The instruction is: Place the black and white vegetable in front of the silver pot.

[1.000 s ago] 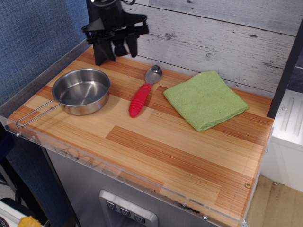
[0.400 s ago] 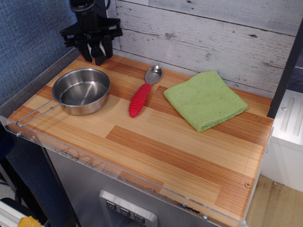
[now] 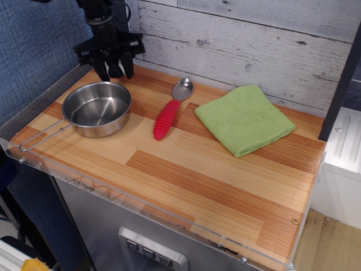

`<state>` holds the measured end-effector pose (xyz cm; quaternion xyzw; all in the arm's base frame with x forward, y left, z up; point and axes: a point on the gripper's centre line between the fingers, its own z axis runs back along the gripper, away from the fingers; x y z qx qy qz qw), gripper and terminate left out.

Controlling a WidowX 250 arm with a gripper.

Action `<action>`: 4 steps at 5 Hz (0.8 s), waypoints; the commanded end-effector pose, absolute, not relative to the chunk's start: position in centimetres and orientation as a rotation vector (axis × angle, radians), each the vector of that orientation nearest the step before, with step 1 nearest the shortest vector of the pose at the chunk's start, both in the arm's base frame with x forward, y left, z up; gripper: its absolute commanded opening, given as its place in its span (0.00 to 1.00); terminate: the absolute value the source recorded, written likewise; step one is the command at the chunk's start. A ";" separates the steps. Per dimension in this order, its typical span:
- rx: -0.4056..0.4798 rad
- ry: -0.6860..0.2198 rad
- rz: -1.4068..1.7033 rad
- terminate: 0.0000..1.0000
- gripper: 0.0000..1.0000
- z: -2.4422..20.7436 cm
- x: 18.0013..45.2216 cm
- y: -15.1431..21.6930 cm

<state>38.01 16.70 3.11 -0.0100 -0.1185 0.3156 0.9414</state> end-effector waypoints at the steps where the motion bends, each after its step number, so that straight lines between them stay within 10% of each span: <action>1: -0.033 -0.241 0.606 0.00 0.00 2.9 37.8 15.5; 2: -0.032 -0.219 0.607 0.00 1.00 3.3 38.5 15.3; 4: -0.037 -0.224 0.617 0.00 1.00 3.9 39.5 14.9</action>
